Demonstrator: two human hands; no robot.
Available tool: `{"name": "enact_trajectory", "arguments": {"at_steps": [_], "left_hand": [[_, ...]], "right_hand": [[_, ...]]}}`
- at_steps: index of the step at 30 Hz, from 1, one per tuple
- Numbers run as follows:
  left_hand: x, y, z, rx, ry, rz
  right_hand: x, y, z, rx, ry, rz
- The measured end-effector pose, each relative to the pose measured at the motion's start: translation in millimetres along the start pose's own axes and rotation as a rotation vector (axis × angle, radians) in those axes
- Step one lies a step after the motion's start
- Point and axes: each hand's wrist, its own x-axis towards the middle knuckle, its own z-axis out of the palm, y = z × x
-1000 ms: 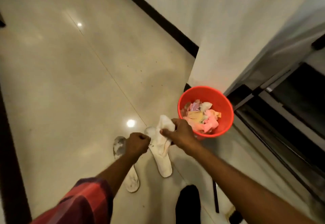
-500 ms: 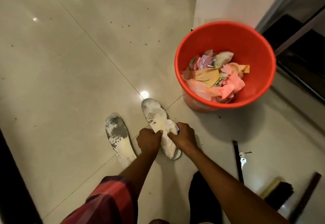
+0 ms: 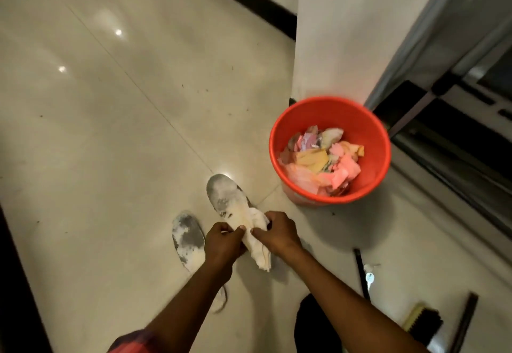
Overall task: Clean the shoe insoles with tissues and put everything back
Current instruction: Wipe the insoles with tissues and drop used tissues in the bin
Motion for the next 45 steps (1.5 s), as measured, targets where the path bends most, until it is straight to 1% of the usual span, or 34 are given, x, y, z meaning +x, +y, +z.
{"name": "enact_trajectory", "arguments": {"at_steps": [2, 5, 7, 9, 12, 14, 16, 19, 22, 25, 28, 31, 35, 37, 41, 43, 45], "left_hand": [[-42.3, 67.7, -25.0, -0.059, -0.130, 0.134], [-124.2, 194.7, -59.1, -0.110, -0.262, 0.452], [-205.8, 282.5, -82.3, -0.142, -0.370, 0.690], [-298.2, 346.3, -99.6, -0.161, -0.482, 0.911], [-438.0, 400.6, -118.1, -0.169, -0.618, 1.131], [-526.5, 414.7, -129.0, -0.166, -0.712, 1.221], [-599.4, 416.2, -135.2, -0.180, -0.805, 1.278], [-694.7, 399.4, -143.3, -0.233, -1.002, 1.344], [-767.3, 379.1, -146.1, -0.247, -1.147, 1.402], [-817.5, 362.7, -146.0, -0.286, -1.228, 1.396], [-853.0, 344.7, -145.3, -0.287, -1.262, 1.385], [-876.8, 330.9, -144.9, -0.286, -1.264, 1.387], [-894.8, 324.4, -149.6, -0.354, -1.375, 1.303], [-898.3, 322.7, -151.3, -0.405, -1.415, 1.247], [-897.9, 319.1, -156.2, -0.486, -1.409, 1.202], [-898.5, 317.2, -160.9, -0.487, -1.402, 1.183], [-898.8, 318.5, -164.1, -0.478, -1.405, 1.172]], "right_hand": [[-25.7, -70.3, -32.2, -0.001, 0.053, -0.151], [-80.6, -197.7, -102.9, 0.026, 0.235, -0.373], [-144.3, -292.2, -164.9, 0.033, 0.421, -0.524], [-224.7, -369.3, -225.0, 0.056, 0.599, -0.659], [-357.5, -441.3, -291.9, 0.112, 0.839, -0.847], [-444.4, -467.6, -323.3, 0.110, 1.010, -0.977], [-517.6, -481.0, -344.2, 0.037, 1.182, -1.078], [-617.0, -478.1, -362.0, -0.102, 1.384, -1.171], [-688.7, -460.7, -368.6, -0.275, 1.487, -1.224], [-741.0, -443.3, -376.2, -0.444, 1.564, -1.247], [-780.6, -427.1, -381.7, -0.540, 1.623, -1.221], [-808.8, -418.4, -383.5, -0.625, 1.644, -1.196], [-838.7, -417.7, -380.2, -0.698, 1.660, -1.208], [-848.5, -418.6, -377.2, -0.691, 1.664, -1.219], [-855.6, -426.6, -368.5, -0.667, 1.623, -1.261], [-857.9, -430.9, -366.1, -0.631, 1.611, -1.292], [-859.0, -432.5, -365.2, -0.662, 1.606, -1.309]]}}
